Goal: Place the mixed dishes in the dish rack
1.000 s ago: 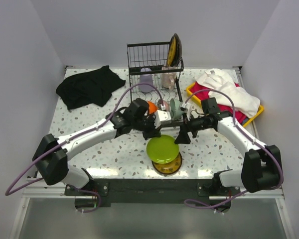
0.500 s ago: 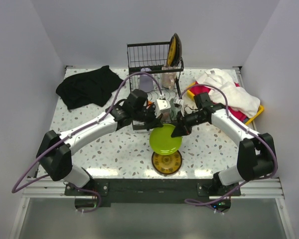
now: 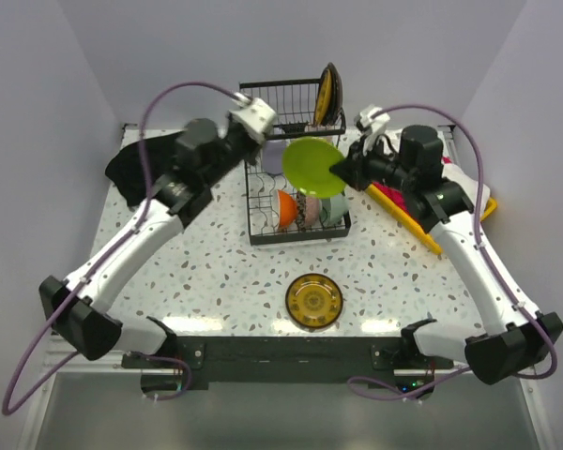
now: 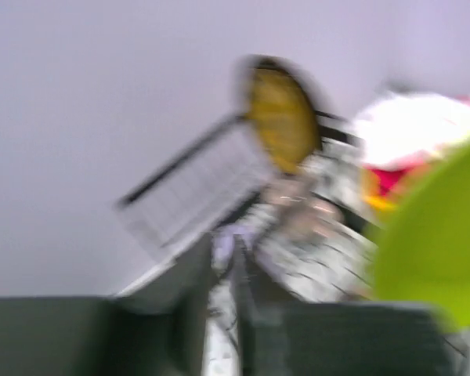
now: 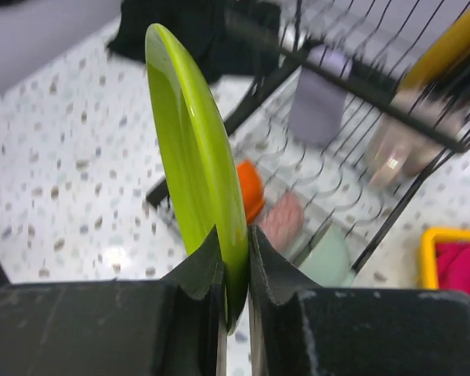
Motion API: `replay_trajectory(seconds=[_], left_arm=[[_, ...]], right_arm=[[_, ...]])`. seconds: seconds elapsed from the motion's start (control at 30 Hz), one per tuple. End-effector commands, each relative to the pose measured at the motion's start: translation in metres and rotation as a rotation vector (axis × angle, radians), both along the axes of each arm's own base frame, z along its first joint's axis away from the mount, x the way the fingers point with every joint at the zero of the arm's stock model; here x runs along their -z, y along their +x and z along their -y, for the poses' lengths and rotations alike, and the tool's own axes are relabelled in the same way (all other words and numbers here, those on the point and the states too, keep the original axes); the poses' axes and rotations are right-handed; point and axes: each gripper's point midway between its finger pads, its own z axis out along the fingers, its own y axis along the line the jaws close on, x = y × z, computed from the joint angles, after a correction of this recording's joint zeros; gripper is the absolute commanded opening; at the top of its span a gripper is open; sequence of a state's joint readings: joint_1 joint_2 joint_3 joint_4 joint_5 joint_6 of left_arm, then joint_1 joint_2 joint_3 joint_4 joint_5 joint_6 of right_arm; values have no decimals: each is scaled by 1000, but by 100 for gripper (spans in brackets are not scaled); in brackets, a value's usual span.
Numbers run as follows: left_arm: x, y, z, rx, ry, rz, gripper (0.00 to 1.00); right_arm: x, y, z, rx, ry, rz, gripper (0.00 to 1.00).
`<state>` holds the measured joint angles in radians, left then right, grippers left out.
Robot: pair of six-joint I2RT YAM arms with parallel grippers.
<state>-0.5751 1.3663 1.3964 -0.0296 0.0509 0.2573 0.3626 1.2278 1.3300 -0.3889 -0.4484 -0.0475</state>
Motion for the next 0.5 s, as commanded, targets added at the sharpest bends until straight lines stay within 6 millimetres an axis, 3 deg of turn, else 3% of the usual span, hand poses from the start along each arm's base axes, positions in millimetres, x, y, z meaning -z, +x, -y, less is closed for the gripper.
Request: replay_trajectory(seconds=[0.0,0.03,0.07,0.1,0.13,0.17,0.2,0.23,0.27,0.33,0.43,0.47], left_arm=[[-32,46,-170,-583,-251,155,0],[-19,49,-183,-619,-275,117,0],[-10,52,-191,-636,-291,88,0],[1,54,-203,-671,-313,56,0],[22,55,-210,-716,-302,27,0],[32,55,-214,-737,-301,22,0],[41,55,-217,-755,-302,18,0],[59,55,-217,-770,-321,-24,0],[67,56,-216,-770,-325,-48,0],[84,56,-208,-739,-348,-100,0],[98,53,-201,-699,-352,-113,0],[99,53,-201,-699,-352,-115,0]], right_arm=[[-97,47,-4,278,131,183,0],[-90,65,-13,307,111,167,0],[-120,66,-21,327,136,222,0],[-124,79,-15,431,114,244,0],[-116,96,-20,501,75,245,0],[-140,95,-33,524,77,321,0],[-145,100,-35,578,67,348,0],[-150,106,-18,733,46,372,0],[-155,115,-31,766,32,407,0],[-153,122,-24,905,-10,419,0],[-144,135,-27,1010,-49,403,0],[-150,131,-16,1079,-40,388,0]])
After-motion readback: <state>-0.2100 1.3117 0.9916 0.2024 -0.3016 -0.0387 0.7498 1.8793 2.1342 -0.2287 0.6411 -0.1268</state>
